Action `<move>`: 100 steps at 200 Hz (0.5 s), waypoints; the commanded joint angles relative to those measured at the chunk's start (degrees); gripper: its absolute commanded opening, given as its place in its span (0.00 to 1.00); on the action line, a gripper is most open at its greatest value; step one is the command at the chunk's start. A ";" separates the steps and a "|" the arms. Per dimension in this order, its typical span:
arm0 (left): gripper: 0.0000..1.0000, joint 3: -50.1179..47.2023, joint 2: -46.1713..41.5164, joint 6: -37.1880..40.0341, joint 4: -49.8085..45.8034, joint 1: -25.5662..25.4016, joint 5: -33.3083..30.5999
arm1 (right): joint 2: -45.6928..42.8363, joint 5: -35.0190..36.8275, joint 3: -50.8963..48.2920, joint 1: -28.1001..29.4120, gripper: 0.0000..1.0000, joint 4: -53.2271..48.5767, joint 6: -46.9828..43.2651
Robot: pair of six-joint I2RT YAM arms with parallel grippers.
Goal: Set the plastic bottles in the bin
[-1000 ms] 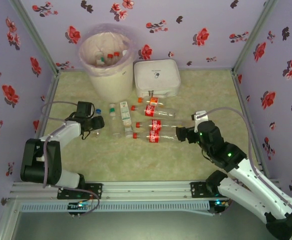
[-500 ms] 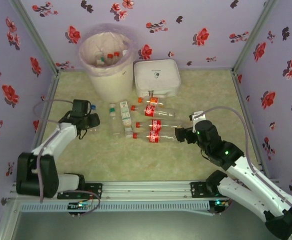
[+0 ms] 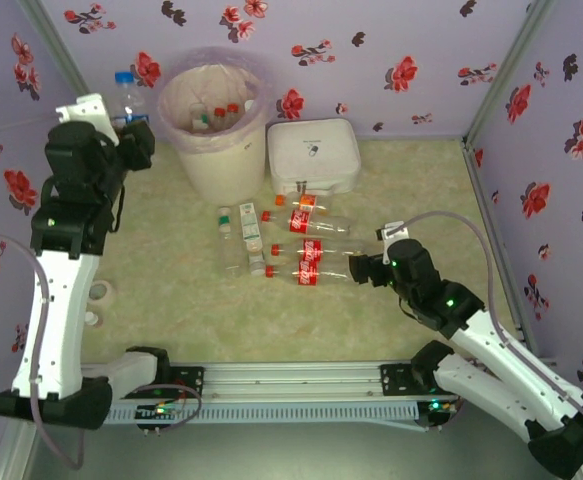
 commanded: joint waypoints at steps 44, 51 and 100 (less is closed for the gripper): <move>0.07 15.76 21.20 -0.91 3.80 0.35 2.97 | -6.73 -2.72 1.97 -0.42 0.89 -5.27 6.53; 0.05 18.42 23.89 -1.02 3.32 0.35 3.42 | -6.76 -2.47 2.32 -0.40 0.89 -6.08 6.26; 0.00 39.10 42.79 2.49 -8.13 -0.97 4.20 | -8.73 -1.87 0.78 -0.46 0.90 -7.59 7.34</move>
